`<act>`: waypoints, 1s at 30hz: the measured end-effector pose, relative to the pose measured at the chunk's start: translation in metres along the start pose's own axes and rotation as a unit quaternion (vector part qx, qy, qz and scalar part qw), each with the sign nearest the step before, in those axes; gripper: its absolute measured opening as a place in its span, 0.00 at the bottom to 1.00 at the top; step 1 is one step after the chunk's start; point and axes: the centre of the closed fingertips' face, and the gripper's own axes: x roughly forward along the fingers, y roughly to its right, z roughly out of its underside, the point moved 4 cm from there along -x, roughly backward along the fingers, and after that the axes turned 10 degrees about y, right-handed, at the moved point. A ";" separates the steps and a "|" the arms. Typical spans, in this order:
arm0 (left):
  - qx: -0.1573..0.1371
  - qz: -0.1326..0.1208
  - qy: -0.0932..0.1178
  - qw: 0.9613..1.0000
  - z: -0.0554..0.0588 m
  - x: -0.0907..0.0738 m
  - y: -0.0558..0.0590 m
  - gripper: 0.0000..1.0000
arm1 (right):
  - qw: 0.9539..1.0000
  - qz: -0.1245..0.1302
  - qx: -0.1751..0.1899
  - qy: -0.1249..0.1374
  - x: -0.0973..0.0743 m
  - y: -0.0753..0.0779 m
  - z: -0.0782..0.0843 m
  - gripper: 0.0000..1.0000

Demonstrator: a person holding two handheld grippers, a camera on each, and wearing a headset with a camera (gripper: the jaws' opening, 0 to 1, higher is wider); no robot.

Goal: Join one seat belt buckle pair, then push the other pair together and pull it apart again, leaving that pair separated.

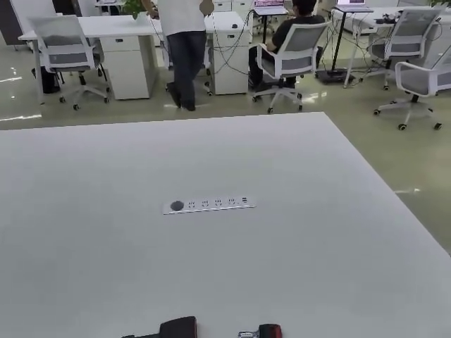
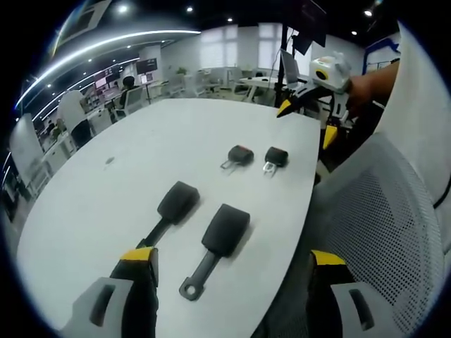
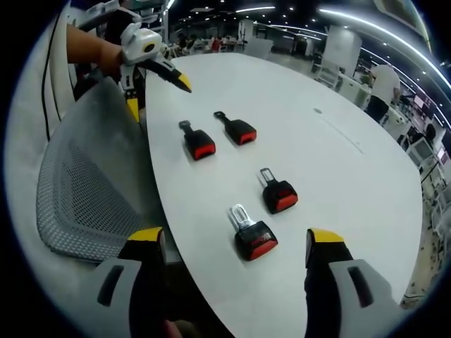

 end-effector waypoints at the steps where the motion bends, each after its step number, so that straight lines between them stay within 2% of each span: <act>1: 0.000 0.000 0.000 1.000 -0.001 0.000 0.000 0.88 | 1.000 0.000 0.000 0.000 0.000 0.000 0.000 0.82; 12: 0.002 0.001 0.002 1.000 -0.004 0.000 0.003 0.89 | 1.000 0.001 0.002 0.000 0.000 -0.002 0.005 0.82; 23: 0.005 0.002 -0.002 1.000 -0.001 0.000 0.006 0.89 | 1.000 -0.001 0.001 0.000 -0.002 -0.008 0.006 0.81; 30: 0.007 0.004 -0.006 1.000 0.003 0.001 0.008 0.88 | 1.000 -0.012 -0.008 -0.003 0.005 -0.011 0.007 0.80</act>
